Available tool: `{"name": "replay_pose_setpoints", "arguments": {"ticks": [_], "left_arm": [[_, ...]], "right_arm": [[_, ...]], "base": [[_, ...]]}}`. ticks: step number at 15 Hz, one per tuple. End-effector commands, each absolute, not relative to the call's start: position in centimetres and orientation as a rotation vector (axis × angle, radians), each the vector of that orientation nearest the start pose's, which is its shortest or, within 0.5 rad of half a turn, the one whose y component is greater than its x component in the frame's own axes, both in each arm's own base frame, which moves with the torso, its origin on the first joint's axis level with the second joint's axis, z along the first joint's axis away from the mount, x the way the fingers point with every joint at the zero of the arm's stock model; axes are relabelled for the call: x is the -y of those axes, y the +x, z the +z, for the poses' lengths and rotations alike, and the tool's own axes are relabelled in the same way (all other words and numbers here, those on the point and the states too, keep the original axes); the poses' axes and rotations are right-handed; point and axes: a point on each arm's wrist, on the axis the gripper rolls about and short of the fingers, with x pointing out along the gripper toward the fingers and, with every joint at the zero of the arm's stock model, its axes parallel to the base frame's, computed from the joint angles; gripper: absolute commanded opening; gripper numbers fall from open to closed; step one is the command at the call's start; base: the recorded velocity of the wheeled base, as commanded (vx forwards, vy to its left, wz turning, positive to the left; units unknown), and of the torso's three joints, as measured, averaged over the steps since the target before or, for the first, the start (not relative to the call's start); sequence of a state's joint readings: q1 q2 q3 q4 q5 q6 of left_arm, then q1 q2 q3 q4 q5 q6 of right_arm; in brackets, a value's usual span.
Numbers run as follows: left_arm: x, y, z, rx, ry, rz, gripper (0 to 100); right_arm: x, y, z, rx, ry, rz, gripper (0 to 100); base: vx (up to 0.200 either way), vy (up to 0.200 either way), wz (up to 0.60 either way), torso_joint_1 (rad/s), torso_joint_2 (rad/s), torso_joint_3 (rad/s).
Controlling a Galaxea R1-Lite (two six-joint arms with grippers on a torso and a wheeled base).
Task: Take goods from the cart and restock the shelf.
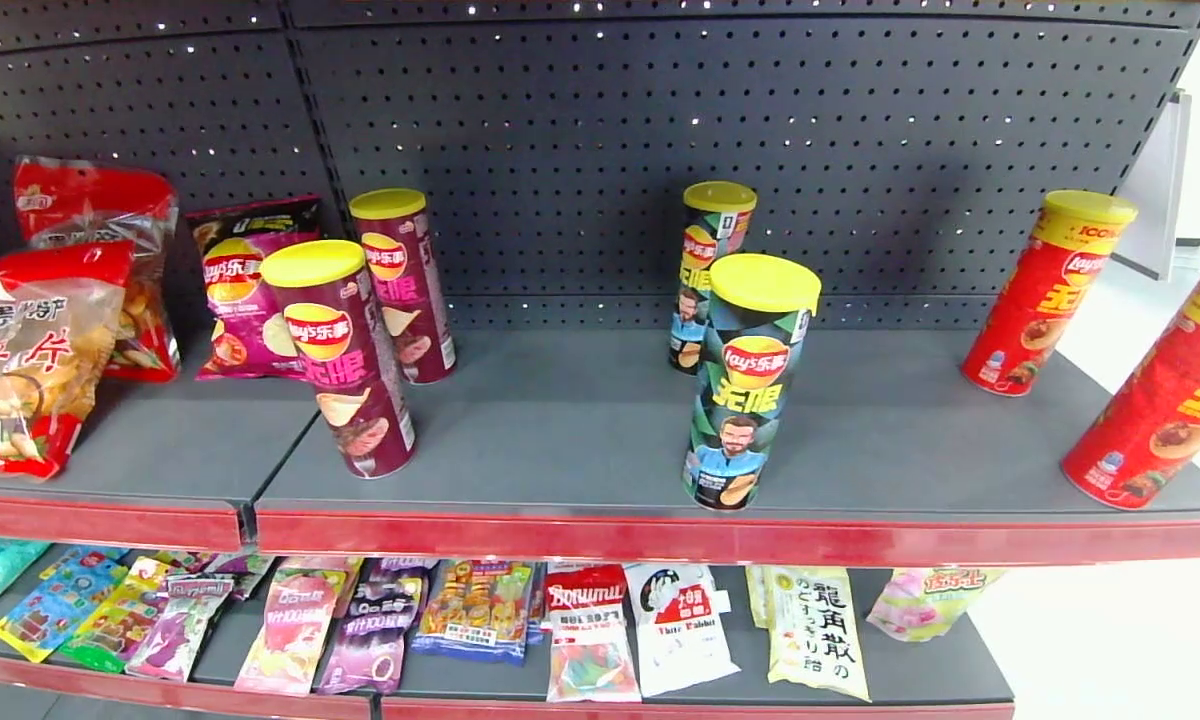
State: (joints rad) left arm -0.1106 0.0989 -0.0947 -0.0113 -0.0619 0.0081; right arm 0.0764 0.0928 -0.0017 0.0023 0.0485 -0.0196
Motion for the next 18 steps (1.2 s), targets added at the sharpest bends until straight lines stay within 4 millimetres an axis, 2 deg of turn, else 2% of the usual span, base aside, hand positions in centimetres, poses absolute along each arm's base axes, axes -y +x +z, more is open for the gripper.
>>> {"name": "replay_pose_setpoints", "arguments": {"ticks": [1,2,3,4,5,8,11,14,16,18], "left_arm": [[0.0,-1.5,8.3,-0.059,0.009,-0.187,100],[0.0,-1.5,8.2,-0.057,0.015,-0.186,100],[0.0,-1.5,8.3,-0.055,0.018,-0.189,100],[0.0,-1.5,8.3,-0.056,0.021,-0.192,100],[0.0,-1.5,8.2,-0.057,0.016,-0.186,100],[-0.3,-1.4,8.2,-0.058,0.016,-0.042,100],[-0.3,-1.4,8.2,-0.058,-0.002,-0.030,100],[-0.3,-1.4,8.2,-0.060,0.009,-0.038,100],[-0.3,-1.4,8.2,-0.060,0.009,-0.038,100],[-0.3,-1.4,8.2,-0.059,0.013,-0.039,100]], "right_arm": [[0.0,-1.7,8.3,-0.069,-0.020,0.145,100],[-0.2,-0.7,14.7,-0.058,0.062,0.193,100],[-0.3,0.5,18.4,-0.056,0.095,0.203,100],[-0.5,1.9,20.1,-0.079,0.062,0.226,100],[-0.8,3.4,20.7,-0.122,-0.018,0.268,100],[-2.2,10.7,20.4,-0.338,-0.058,0.321,100],[-4.4,16.6,18.3,-0.440,-0.068,0.383,100],[-6.5,19.7,17.0,-0.515,-0.086,0.443,100],[-7.2,20.8,15.9,-0.567,-0.084,0.451,100],[-7.9,21.9,15.7,-0.588,-0.060,0.455,100]], "base": [[0.000,0.000,0.00,0.000,0.00,0.000],[0.000,0.000,0.00,0.000,0.00,0.000],[0.000,0.000,0.00,0.000,0.00,0.000],[0.000,0.000,0.00,0.000,0.00,0.000],[0.000,0.000,0.00,0.000,0.00,0.000],[0.000,0.000,0.00,0.000,0.00,0.000],[0.000,0.000,0.00,0.000,0.00,0.000],[0.000,0.000,0.00,0.000,0.00,0.000],[0.000,0.000,0.00,0.000,0.00,0.000],[0.000,0.000,0.00,0.000,0.00,0.000]]}}
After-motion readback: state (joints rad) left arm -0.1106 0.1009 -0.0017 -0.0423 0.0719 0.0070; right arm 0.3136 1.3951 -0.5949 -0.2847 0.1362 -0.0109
